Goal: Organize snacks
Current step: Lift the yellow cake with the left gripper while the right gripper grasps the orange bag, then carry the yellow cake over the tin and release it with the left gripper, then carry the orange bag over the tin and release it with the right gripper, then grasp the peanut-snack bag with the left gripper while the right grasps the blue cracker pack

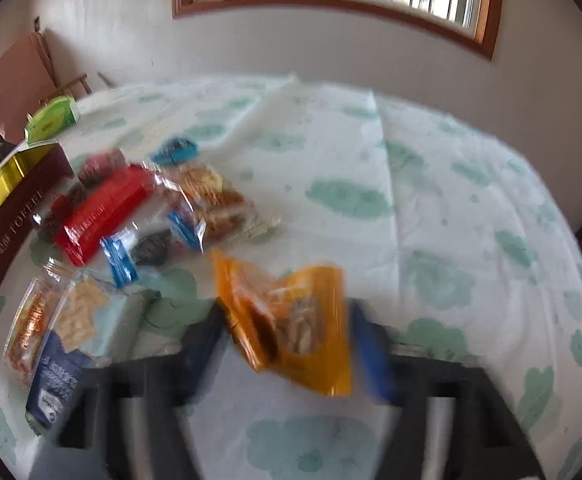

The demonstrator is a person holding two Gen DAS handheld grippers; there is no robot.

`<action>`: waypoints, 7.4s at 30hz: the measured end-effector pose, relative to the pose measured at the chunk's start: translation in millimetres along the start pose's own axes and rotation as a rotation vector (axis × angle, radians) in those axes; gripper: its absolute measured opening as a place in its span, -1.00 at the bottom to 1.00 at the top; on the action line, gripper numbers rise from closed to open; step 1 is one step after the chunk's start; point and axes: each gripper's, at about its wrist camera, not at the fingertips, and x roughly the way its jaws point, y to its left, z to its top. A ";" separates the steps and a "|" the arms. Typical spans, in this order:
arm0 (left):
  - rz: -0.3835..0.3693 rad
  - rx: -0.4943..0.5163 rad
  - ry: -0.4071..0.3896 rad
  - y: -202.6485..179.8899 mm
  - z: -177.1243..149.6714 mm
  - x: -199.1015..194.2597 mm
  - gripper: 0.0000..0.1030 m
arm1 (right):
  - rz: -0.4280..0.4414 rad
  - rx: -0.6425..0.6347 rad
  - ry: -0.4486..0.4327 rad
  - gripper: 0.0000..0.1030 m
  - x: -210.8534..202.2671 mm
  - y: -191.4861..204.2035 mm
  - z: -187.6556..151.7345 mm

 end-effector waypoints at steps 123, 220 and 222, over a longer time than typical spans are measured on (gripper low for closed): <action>0.454 -0.239 -0.103 198.2 -23.1 -13.0 0.36 | 0.341 -0.122 -0.125 -0.27 -67.8 259.2 93.8; 0.026 0.024 0.205 -10.5 44.0 110.2 0.50 | -0.246 0.319 0.040 -0.01 -46.6 -79.0 -54.4; 0.035 0.034 0.244 -17.2 43.8 128.5 0.49 | -0.256 0.319 0.020 -0.01 -45.5 -78.7 -54.1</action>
